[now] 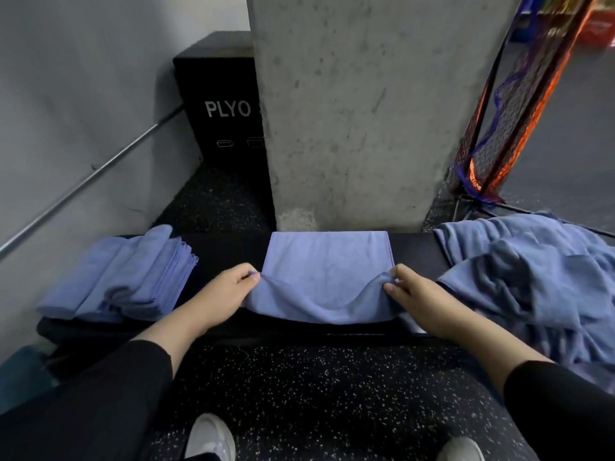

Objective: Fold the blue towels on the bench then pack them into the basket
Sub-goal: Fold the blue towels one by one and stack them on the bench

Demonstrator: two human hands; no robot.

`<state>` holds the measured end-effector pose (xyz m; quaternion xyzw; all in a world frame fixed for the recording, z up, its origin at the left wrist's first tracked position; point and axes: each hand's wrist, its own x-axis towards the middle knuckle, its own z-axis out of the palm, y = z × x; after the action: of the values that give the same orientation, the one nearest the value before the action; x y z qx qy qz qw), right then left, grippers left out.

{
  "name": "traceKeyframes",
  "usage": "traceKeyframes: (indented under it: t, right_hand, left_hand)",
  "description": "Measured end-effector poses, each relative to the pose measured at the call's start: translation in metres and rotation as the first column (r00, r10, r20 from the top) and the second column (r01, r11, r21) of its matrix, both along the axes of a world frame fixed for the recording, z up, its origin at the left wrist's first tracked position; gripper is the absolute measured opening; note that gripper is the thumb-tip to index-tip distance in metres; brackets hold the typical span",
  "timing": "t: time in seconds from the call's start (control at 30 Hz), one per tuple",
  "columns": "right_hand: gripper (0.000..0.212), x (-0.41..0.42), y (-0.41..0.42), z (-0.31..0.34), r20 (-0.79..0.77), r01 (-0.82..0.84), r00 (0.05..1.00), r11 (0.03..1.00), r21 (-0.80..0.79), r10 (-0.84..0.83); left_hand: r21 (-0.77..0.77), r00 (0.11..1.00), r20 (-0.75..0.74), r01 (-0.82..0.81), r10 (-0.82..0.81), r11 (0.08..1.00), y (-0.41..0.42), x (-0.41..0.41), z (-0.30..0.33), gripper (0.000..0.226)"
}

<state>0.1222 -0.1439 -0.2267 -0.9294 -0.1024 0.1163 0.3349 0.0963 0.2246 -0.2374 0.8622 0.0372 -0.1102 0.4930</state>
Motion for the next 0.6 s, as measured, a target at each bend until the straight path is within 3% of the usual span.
traceKeyframes:
  t: [0.23, 0.37, 0.5, 0.6]
  right_hand:
    - [0.03, 0.007, -0.012, -0.008, -0.047, 0.01, 0.999, 0.989, -0.147, -0.017]
    - [0.026, -0.002, -0.015, 0.0, -0.057, -0.016, 0.998, 0.978, -0.209, 0.004]
    - [0.023, -0.015, -0.017, 0.008, -0.153, -0.107, 0.986, 0.957, -0.27, 0.067]
    - [0.023, -0.023, -0.02, 0.014, -0.232, -0.151, 0.967, 0.966, -0.211, 0.101]
  left_hand:
    - [0.165, 0.994, -0.075, 0.095, -0.084, 0.982, -0.004, 0.001, 0.0, 0.026]
    - [0.193, 0.962, -0.214, 0.214, -0.172, 0.958, -0.004, -0.009, 0.004, 0.023]
    - [-0.015, 0.888, -0.398, 0.243, -0.229, 0.97, -0.004, -0.029, 0.007, 0.021]
    - [-0.186, 0.821, -0.498, 0.215, -0.28, 0.959, -0.004, -0.042, 0.021, 0.018]
